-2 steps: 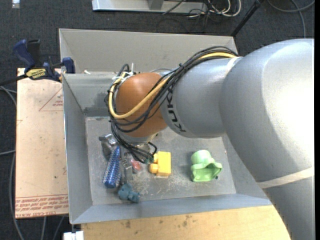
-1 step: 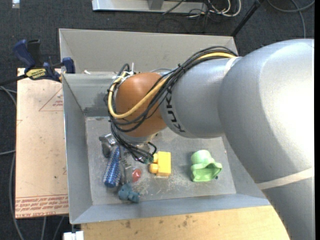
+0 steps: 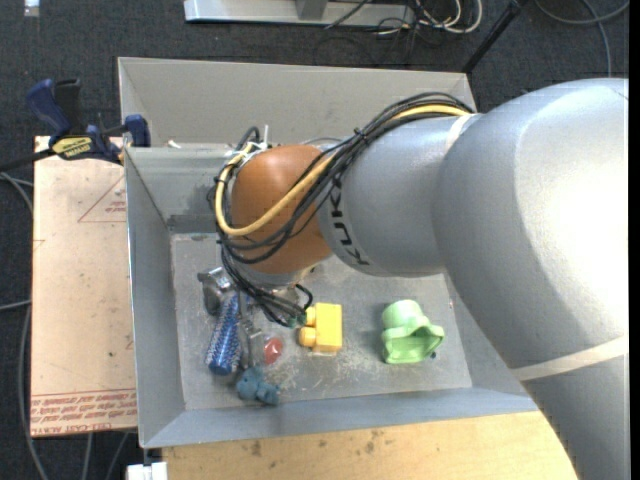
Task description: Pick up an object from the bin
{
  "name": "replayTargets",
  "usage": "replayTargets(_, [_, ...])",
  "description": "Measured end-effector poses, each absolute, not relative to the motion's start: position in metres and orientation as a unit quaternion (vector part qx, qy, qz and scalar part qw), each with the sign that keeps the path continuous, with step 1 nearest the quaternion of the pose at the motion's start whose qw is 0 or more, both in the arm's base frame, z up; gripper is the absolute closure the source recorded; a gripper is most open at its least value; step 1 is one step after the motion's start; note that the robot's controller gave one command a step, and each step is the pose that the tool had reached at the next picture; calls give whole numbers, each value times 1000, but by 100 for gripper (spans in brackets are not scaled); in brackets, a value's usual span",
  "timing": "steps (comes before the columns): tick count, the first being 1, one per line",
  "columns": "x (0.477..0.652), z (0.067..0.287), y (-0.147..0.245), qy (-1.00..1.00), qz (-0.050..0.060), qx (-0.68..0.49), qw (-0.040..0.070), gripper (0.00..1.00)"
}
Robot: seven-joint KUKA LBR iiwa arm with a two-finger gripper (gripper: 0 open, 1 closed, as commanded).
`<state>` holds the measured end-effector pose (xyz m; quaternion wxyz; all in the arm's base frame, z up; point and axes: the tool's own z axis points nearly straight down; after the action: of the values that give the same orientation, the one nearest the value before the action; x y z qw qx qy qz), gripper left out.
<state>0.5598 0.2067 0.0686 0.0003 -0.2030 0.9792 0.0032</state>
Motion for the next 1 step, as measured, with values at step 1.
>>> replayTargets(1, [560,69,207,979,5,-202,1,0])
